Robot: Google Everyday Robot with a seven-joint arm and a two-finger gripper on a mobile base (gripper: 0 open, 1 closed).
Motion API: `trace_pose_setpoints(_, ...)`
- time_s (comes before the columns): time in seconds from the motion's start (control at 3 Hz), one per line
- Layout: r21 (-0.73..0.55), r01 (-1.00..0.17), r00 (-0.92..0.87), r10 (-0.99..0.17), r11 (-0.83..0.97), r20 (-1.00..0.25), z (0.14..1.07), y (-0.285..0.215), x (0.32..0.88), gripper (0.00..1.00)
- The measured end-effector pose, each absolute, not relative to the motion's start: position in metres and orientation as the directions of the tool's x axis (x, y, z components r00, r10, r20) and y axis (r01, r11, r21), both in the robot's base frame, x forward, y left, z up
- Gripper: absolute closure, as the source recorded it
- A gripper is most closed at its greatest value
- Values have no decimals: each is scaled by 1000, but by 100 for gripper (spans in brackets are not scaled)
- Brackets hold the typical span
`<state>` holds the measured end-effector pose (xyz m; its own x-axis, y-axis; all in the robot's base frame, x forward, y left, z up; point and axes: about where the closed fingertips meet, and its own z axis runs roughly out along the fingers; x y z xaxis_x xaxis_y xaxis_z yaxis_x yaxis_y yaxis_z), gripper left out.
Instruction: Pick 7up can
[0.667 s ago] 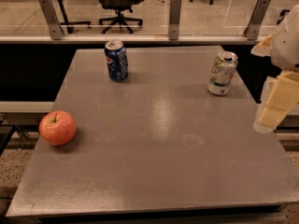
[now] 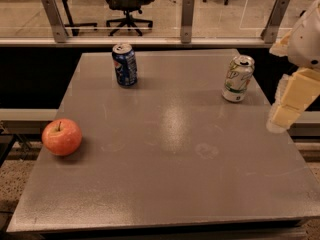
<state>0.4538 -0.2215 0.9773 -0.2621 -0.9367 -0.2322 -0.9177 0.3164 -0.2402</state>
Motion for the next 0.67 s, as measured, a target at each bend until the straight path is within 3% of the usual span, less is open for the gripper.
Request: trace_pose_setpoints(0.67, -274, -862, -339, -887, 426, -314, 974, -240, 515, 0)
